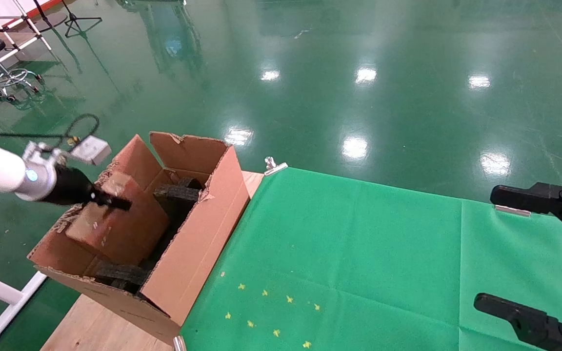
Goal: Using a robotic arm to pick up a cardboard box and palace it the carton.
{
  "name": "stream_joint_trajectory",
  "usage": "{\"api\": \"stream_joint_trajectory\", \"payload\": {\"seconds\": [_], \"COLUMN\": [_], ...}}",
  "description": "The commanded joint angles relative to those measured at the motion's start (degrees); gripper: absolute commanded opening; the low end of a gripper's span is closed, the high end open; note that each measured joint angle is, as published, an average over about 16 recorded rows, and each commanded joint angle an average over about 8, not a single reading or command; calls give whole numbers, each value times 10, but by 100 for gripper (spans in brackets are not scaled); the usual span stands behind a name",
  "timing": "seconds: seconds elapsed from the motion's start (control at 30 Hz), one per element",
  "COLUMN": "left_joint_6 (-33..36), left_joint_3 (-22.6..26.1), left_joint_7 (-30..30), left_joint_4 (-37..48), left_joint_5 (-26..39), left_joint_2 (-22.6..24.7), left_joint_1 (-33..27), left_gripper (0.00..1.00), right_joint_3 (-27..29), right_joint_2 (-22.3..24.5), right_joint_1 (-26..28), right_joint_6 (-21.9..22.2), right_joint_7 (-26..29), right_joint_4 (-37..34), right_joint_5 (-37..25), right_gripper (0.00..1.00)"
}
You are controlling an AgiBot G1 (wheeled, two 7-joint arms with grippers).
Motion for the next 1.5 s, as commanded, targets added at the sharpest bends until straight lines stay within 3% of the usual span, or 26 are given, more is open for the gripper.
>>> {"api": "stream_joint_trajectory", "payload": {"seconds": [0.03,0.2,0.23,0.47,0.5,1.3,1.5], "left_joint_6": [-7,-27,-30,-52,-54,-41,-33], "left_joint_3": [0,-2,-2,-4,-4,-4,-16], "left_joint_7": [-11,-29,-31,-38,-39,-37,-14], "left_joint_4": [11,16,16,18,18,17,-7], "left_joint_5": [1,-3,-4,-6,-7,-4,-21], "left_joint_2": [6,16,17,24,24,20,6], "left_joint_1": [10,31,34,49,50,44,25], "left_gripper": [0,0,6,94,100,100,100], "right_joint_3": [0,0,0,0,0,0,0], "right_joint_2": [0,0,0,0,0,0,0], "right_joint_1": [0,0,0,0,0,0,0], "right_joint_6": [0,0,0,0,0,0,0], "right_joint_7": [0,0,0,0,0,0,0], "right_joint_4": [0,0,0,0,0,0,0], "right_joint_5": [0,0,0,0,0,0,0], "right_gripper": [100,100,100,100,100,100,100]}}
